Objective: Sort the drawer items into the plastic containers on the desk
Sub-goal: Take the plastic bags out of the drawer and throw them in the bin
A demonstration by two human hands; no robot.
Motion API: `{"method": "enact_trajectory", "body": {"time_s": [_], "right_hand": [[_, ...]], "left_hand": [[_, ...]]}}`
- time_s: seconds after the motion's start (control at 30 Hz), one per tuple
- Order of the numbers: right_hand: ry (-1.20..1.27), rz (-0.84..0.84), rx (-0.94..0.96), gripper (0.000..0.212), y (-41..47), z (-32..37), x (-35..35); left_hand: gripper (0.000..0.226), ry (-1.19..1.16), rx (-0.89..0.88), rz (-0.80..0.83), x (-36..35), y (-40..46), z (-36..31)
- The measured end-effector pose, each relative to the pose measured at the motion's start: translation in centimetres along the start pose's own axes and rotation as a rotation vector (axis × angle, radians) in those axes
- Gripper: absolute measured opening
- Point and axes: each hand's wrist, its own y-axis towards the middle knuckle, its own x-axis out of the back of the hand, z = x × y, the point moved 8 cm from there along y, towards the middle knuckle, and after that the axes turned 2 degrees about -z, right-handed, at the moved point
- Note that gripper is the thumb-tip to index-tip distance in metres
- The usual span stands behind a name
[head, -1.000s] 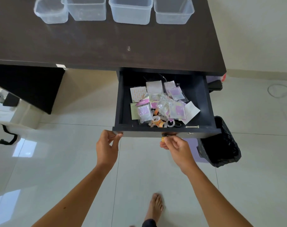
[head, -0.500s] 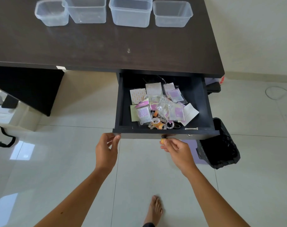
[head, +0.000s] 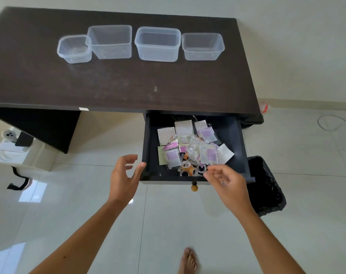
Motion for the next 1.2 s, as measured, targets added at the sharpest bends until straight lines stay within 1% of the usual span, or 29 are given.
{"method": "enact_trajectory", "body": {"time_s": [0.1,0.17,0.27,0.37,0.57,0.63,0.7,0.8,0.9,1.0,1.07,1.13,1.2], "right_hand": [[-0.024,0.012,0.049,0.021,2.8,1.8,0.2],[-0.094,0.006,0.055,0.024,5.0,1.8,0.3],[-0.218,0.031,0.037,0.036,8.1,0.5,0.0],[-0.311,0.078,0.041,0.048,10.8,-0.9,-0.7],[-0.397,0.018,-0.002,0.054,14.9,-3.7,-1.4],[-0.390,-0.015,-0.043,0.056,15.7,-4.3,-1.6],[-0.385,-0.023,-0.075,0.052,16.3,-4.8,-2.0],[-0.376,-0.048,-0.067,0.035,16.4,-4.9,-2.3],[-0.297,-0.096,-0.091,0.021,16.4,-5.0,-1.9],[-0.241,-0.116,-0.106,0.022,16.5,-4.9,-1.7],[-0.175,-0.119,-0.123,0.028,16.4,-4.8,-1.5],[-0.068,-0.103,-0.155,0.035,16.0,-4.7,-1.4],[0.019,-0.063,-0.167,0.034,15.5,-4.4,-1.8]], "left_hand": [[0.046,-0.002,-0.039,-0.002,-1.1,1.6,-2.7],[0.043,-0.011,-0.062,0.032,-2.6,2.6,-4.1],[0.053,-0.026,-0.077,0.140,-5.5,3.9,-5.1],[0.067,-0.014,-0.047,0.239,-8.6,5.2,-5.0],[0.064,-0.008,0.028,0.267,-12.0,8.5,-2.8],[0.062,-0.019,0.049,0.274,-12.7,9.1,-2.1],[0.060,-0.019,0.060,0.284,-13.3,9.5,-1.4],[0.057,-0.040,0.068,0.318,-14.2,9.6,-0.8],[0.052,-0.062,0.057,0.297,-14.3,10.0,-0.6],[0.045,-0.090,0.076,0.283,-14.2,10.3,-0.4],[0.042,-0.130,0.095,0.274,-14.2,10.4,-0.3],[0.041,-0.144,0.086,0.258,-14.0,10.3,-0.6],[0.041,-0.135,0.075,0.251,-13.9,10.2,-0.9]]}}
